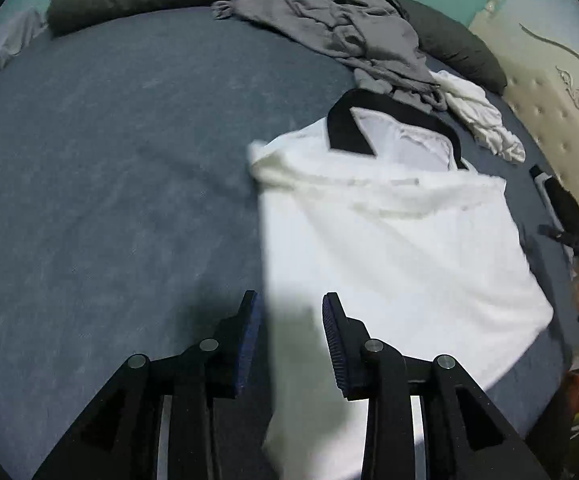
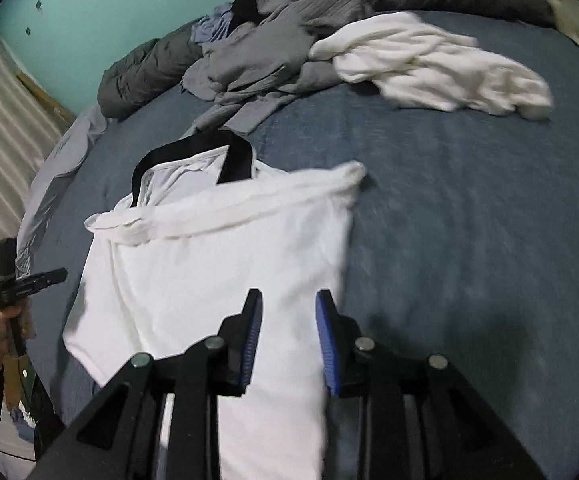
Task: Fold clothes
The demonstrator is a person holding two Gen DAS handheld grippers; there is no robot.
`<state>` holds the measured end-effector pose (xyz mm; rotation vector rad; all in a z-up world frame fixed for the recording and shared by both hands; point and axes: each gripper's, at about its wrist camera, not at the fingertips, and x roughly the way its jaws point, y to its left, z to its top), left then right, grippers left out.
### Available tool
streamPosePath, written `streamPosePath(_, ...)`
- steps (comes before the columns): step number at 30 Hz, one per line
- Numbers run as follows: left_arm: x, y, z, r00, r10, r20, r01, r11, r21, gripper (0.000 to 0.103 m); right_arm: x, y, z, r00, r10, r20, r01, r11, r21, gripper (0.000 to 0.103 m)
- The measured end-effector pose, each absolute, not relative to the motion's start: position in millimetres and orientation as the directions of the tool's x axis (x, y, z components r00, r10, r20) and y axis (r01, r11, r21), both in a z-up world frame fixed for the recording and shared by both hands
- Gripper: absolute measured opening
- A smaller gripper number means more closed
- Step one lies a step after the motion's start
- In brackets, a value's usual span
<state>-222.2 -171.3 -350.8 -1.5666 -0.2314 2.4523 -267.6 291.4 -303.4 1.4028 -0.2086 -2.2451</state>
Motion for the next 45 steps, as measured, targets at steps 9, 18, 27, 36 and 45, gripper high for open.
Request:
streamPosePath(9,-281.3,-151.5,-380.4,-0.426,0.245,-0.871,-0.116,-0.97,-0.216,0.035,-322.8,263.8,-340.4,-0.35,-0.373,-0.859,0.321,-0.909,0.264,0.027)
streamPosePath(18,-323.9,-179.6,-372.6,-0.5,0.209,-0.84,-0.032,-0.974,-0.223,0.035,-370.3,279.8,-349.0,-0.442,-0.336,-0.832,0.227,-0.939,0.259,0.027)
streamPosePath(27,-334.3,-186.2,-373.9,-0.526,0.194,-0.828,-0.062,-0.98,-0.19,0.048,-380.5,304.7,-345.8,-0.455,-0.349,-0.819,0.216,-0.936,0.279,0.038)
streamPosePath(36,-338.9,-185.1,-378.7,-0.537,0.191,-0.822,-0.122,-0.981,-0.149,0.055,-381.9,296.6,-358.0,-0.445,-0.349,-0.825,0.26,-0.932,0.254,0.04)
streamPosePath(45,-344.0,-178.6,-382.8,-0.548,0.239,-0.802,-0.165,-0.97,-0.176,0.004,-380.5,277.2,-351.5,-0.462,-0.357,-0.812,0.341,-0.916,0.209,0.015)
